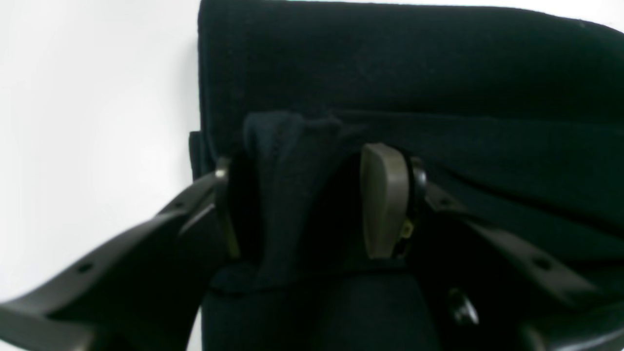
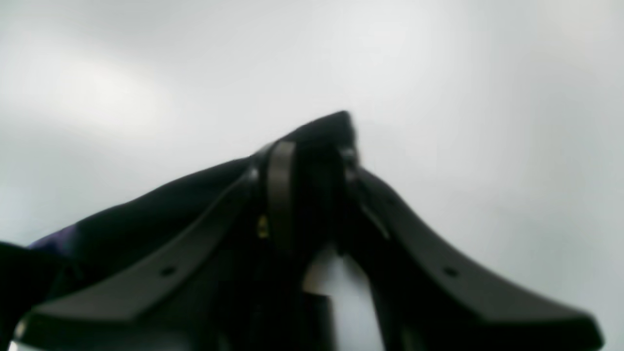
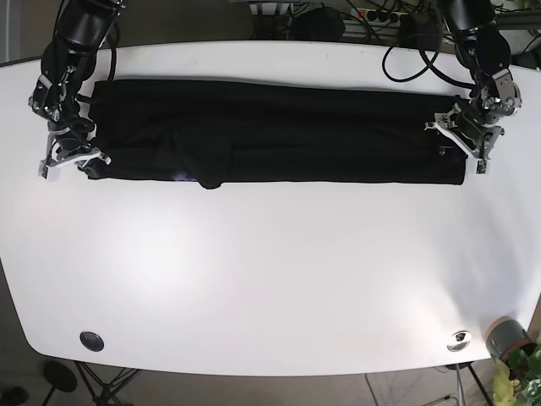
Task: Fold the T-shirt properly
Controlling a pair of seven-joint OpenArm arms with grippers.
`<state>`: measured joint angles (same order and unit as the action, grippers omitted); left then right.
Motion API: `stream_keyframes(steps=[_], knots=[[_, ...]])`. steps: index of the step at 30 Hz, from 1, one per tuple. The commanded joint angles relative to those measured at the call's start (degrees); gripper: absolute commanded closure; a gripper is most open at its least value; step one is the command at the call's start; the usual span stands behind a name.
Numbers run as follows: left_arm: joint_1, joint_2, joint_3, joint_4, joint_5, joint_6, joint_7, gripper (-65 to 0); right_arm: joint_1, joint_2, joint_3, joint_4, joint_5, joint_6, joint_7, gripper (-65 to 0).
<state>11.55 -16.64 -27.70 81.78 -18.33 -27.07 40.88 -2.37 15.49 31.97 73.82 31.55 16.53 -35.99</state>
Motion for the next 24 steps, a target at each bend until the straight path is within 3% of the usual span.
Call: stream_keyframes(steps=[1, 6, 10, 12, 17, 20, 24], knots=[[0.3, -0.5, 0.0, -0.2, 1.1, 0.4, 2.9, -31.1, 0.7, 2.5, 0.5, 0.9, 0.0, -0.4, 0.9, -12.5], [0.2, -0.5, 0.0, 0.0, 1.1, 0.4, 2.9, -31.1, 0.3, 2.2, 0.7, 7.9, 0.2, 1.36, -4.1, -13.2], [0.1, -0.5, 0.0, -0.1, 1.1, 0.4, 2.9, -31.1, 0.3, -1.3, 1.0, 17.1, 0.2, 3.82, -12.0, -15.5], [0.1, -0.4, 0.0, -0.2, 1.1, 0.4, 2.9, -31.1, 0.3, -3.0, 0.8, 21.3, 0.1, 4.7, -15.6, -21.7], [0.1, -0.4, 0.0, -0.2, 1.2, 0.4, 2.9, -31.1, 0.3, -8.1, 0.6, 28.7, 0.1, 6.1, -23.7, -44.2], [0.1, -0.3, 0.0, -0.2, 1.3, 0.4, 2.9, -31.1, 0.3, -9.8, 0.6, 29.3, 0.1, 6.1, -25.7, -45.0], [0.1, -0.3, 0.0, -0.2, 1.3, 0.4, 2.9, -31.1, -0.5, -10.6, 0.6, 29.0, 0.0, 6.1, -26.1, -39.0]])
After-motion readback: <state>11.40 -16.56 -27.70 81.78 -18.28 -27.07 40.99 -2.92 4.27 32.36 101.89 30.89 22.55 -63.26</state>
